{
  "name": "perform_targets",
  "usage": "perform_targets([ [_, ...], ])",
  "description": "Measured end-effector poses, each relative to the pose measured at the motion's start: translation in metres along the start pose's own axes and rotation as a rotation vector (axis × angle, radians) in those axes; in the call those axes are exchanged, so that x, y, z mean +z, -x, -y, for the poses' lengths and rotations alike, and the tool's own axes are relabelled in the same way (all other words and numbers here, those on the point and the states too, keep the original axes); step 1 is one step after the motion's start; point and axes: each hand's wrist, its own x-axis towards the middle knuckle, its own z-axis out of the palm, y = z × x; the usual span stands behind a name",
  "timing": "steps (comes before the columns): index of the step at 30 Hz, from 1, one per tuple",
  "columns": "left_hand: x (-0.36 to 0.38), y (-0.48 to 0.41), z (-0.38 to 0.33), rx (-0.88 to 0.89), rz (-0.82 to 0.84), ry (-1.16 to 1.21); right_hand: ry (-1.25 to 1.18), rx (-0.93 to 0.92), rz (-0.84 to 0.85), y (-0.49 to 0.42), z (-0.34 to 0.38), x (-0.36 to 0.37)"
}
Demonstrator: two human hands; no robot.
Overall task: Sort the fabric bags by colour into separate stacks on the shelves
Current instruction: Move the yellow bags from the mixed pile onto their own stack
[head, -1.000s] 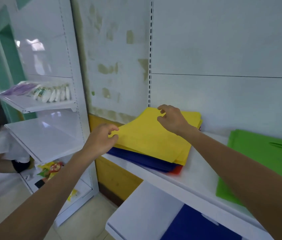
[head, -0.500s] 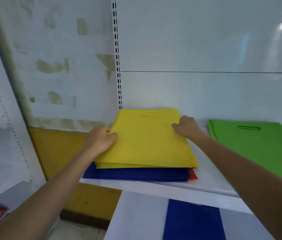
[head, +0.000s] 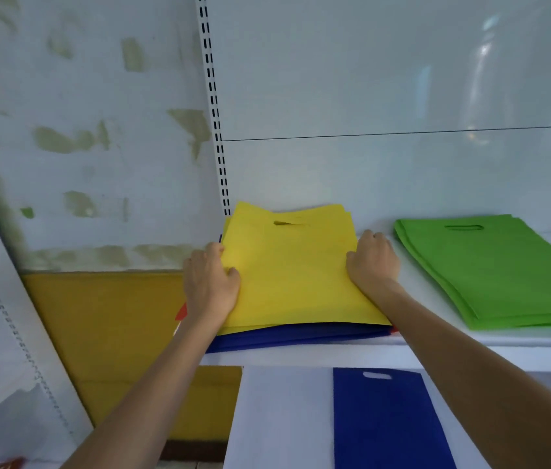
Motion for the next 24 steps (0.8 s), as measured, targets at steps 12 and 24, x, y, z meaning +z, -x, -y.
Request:
perform_targets([
  [12, -0.007, -0.001, -0.005, 0.277, 0.015, -0.185, -0.116, -0.174, -0.213, 0.003, 0.001, -0.009],
  [24, 0.007, 0.017, -0.115, 0.545, 0.113, 0.205, -0.198, -0.197, -0.444, 0.0, -0.109, -0.135],
])
